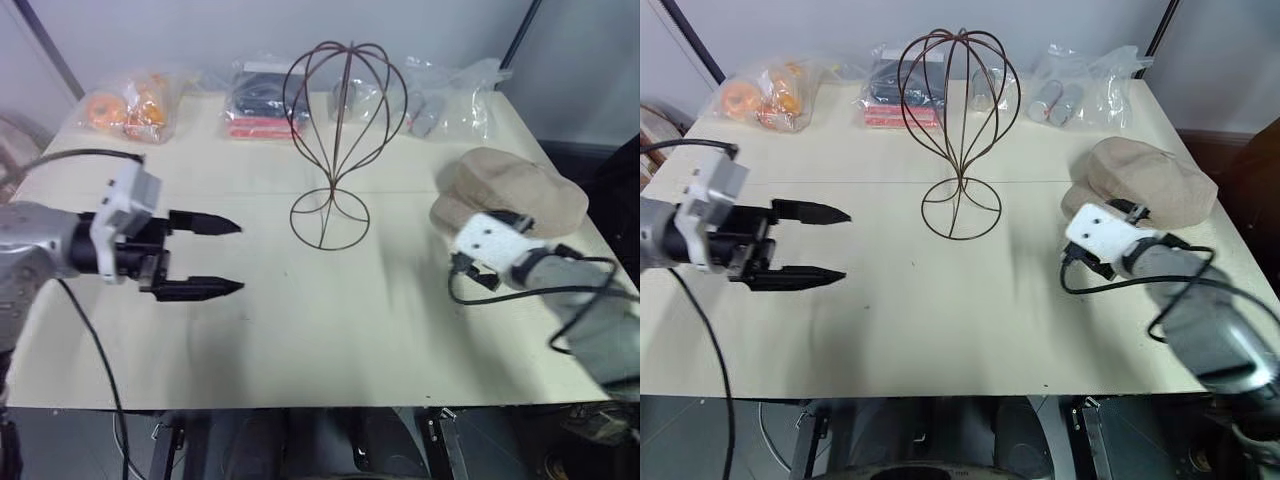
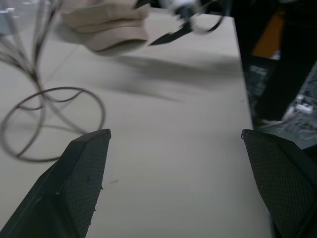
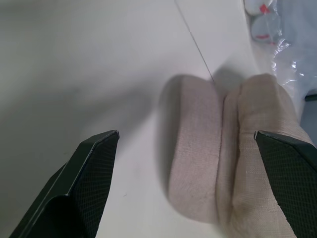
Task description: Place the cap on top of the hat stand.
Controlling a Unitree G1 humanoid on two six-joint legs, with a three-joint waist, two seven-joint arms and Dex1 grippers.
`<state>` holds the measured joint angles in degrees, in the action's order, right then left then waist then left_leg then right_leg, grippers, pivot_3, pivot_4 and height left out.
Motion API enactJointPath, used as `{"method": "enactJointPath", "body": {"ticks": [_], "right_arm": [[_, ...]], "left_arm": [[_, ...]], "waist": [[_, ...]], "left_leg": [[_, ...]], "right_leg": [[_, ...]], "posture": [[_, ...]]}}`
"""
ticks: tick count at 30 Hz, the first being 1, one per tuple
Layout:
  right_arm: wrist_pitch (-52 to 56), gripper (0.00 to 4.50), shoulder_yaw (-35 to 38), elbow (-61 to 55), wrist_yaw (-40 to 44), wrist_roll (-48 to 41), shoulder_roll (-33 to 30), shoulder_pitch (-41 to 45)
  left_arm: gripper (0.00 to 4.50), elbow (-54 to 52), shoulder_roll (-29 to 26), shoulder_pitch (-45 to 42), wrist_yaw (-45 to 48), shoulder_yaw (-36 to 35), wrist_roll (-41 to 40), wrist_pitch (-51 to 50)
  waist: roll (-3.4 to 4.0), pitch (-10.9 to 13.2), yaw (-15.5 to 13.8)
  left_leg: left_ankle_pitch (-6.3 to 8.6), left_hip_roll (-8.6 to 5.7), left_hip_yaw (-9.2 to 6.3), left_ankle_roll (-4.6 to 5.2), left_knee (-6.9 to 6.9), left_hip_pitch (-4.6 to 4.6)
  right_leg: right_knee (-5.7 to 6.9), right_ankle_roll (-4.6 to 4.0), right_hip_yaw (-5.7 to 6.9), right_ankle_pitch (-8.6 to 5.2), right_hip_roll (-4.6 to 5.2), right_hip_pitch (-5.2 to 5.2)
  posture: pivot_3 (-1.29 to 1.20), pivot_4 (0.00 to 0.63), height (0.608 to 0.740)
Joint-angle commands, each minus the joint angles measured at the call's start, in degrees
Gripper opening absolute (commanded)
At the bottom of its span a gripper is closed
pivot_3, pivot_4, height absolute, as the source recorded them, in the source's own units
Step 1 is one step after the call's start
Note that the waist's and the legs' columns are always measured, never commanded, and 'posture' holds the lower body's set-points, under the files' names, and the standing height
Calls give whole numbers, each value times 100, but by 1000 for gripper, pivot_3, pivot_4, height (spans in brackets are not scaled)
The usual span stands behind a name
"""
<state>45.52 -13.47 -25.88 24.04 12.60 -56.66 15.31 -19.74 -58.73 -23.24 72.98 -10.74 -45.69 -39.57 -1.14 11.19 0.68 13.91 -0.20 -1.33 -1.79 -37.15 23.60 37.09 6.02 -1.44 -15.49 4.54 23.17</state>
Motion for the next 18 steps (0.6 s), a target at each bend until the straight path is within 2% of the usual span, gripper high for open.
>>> {"method": "enactJointPath", "body": {"ticks": [1, 9, 16, 18], "right_arm": [[72, 4456, -377, 590, -478, 920, 277, 395], [-683, 4456, -640, 2392, -937, 1492, 1172, 1028], [-1417, 4456, -632, 3464, -1098, 1678, 1592, 1285], [-1583, 3579, -580, 3642, -1125, 1708, 1643, 1309]], "left_arm": [[4437, -99, 75, -312, -114, 122, -36, -28], [4437, -195, 251, -732, -333, 292, -193, -292], [4437, -220, 239, -847, -422, 276, -220, -412], [4500, -268, 230, -843, -452, 240, -260, -466]], "waist": [[0, 0, 11], [0, 0, 49], [-12, -7, 54], [-13, -8, 52]], "left_leg": [[0, 0, 0, 0, 0, 0], [0, 2, -3, 0, 3, -1], [0, 2, -5, 0, 1, -13], [0, 2, -6, 0, 1, -15]], "right_leg": [[0, 1, 0, 0, -1, 0], [4, 22, 1, 12, -9, 2], [5, 22, 1, 13, -10, -11], [5, 22, 1, 13, -10, -14]], "posture": [[0, 150, 740], [0, 150, 740], [0, 150, 740], [0, 150, 740]]}}
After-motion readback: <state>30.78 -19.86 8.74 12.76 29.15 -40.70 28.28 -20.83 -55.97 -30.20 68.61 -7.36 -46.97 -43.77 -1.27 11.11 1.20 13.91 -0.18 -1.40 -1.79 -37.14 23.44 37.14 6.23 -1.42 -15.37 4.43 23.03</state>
